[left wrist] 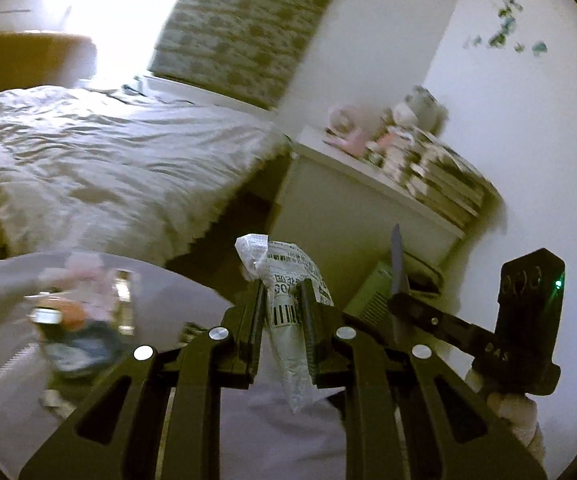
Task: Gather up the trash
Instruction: 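Drop the white bag and dark wrapper into the black bin with both grippers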
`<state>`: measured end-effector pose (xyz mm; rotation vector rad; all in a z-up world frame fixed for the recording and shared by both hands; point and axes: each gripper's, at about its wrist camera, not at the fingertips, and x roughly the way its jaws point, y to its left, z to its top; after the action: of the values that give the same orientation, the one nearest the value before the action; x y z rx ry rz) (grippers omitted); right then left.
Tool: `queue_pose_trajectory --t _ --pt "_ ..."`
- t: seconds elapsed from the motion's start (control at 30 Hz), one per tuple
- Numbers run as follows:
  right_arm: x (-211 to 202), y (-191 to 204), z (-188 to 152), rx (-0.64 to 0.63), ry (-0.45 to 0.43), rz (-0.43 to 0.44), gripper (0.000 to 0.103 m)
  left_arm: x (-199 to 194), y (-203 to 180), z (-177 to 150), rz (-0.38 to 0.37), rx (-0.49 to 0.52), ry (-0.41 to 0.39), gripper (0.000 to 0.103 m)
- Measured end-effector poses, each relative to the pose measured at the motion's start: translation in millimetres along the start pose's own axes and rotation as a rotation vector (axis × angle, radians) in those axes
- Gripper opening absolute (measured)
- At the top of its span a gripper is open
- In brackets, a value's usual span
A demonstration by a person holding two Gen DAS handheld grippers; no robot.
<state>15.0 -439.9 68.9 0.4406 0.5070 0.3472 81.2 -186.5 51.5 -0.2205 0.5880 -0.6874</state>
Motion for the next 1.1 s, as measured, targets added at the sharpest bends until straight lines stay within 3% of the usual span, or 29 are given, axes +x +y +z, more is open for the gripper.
queue_pose_trajectory --t 0.2,0.5,0.73,1.1 --pt "-29 -52 -10 0.070 -0.035 -0.113 0.017 49 -40 -15 -0.068 0.043 0.068 0.018" --pt "-32 -123 -30 0.183 -0.027 -0.227 0.017 117 -74 -44 -0.105 0.084 0.184 0.018" --pt "-24 -157 -49 0.241 0.019 -0.276 0.017 148 -81 -63 -0.090 0.106 0.251 0.018" --pt "-10 -177 -62 0.271 0.066 -0.320 0.017 171 -85 -78 -0.069 0.121 0.312 0.018"
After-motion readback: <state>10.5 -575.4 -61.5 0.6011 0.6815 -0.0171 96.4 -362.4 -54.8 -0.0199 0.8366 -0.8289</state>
